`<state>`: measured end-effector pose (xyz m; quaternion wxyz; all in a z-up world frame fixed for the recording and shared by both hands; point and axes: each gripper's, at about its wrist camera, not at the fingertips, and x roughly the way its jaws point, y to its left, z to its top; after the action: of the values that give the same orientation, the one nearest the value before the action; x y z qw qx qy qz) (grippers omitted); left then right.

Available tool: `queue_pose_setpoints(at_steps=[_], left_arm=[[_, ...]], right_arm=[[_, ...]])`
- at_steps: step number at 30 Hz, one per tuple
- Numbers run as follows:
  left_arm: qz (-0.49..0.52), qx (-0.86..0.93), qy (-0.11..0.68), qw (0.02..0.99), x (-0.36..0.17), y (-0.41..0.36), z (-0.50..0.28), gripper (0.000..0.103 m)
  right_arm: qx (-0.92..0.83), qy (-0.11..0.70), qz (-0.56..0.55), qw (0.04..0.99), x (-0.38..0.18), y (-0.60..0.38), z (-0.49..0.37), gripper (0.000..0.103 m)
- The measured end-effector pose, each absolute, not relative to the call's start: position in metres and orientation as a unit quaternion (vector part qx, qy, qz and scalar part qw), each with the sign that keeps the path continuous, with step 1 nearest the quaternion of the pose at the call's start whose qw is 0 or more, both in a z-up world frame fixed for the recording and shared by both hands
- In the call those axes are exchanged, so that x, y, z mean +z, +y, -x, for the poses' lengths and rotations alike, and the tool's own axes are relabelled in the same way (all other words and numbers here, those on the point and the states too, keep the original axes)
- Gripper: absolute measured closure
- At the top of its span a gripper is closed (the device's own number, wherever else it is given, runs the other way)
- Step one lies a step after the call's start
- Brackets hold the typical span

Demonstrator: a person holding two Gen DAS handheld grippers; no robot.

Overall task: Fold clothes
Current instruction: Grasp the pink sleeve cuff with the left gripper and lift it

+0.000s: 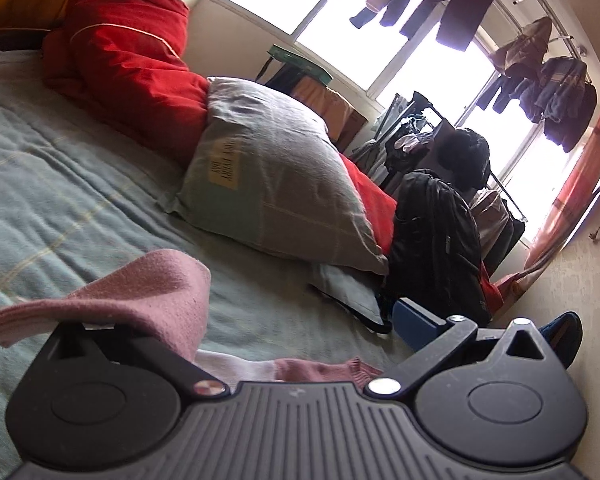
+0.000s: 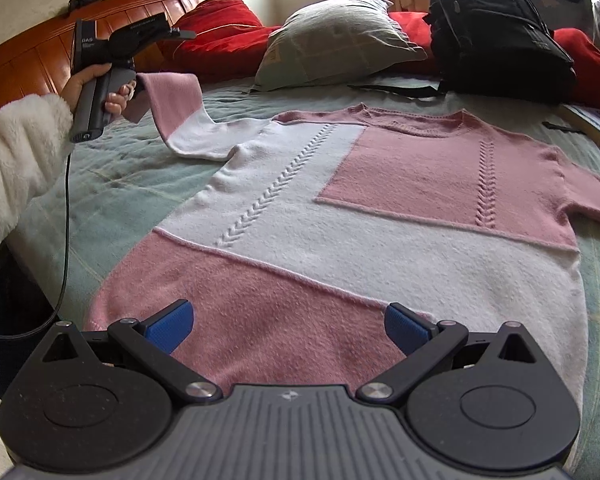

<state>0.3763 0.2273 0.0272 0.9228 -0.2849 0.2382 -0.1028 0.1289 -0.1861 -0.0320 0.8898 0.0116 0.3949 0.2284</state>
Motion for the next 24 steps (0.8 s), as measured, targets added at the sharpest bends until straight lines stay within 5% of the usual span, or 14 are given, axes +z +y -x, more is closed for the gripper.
queue_pose_setpoints(at_steps=[24], left_arm=[[0.28,-0.103,0.251,0.921,0.075,0.12,-0.387,0.001]], right_arm=[[0.218,0.394,-0.047,0.892,-0.043,-0.244,-0.104,0.0]])
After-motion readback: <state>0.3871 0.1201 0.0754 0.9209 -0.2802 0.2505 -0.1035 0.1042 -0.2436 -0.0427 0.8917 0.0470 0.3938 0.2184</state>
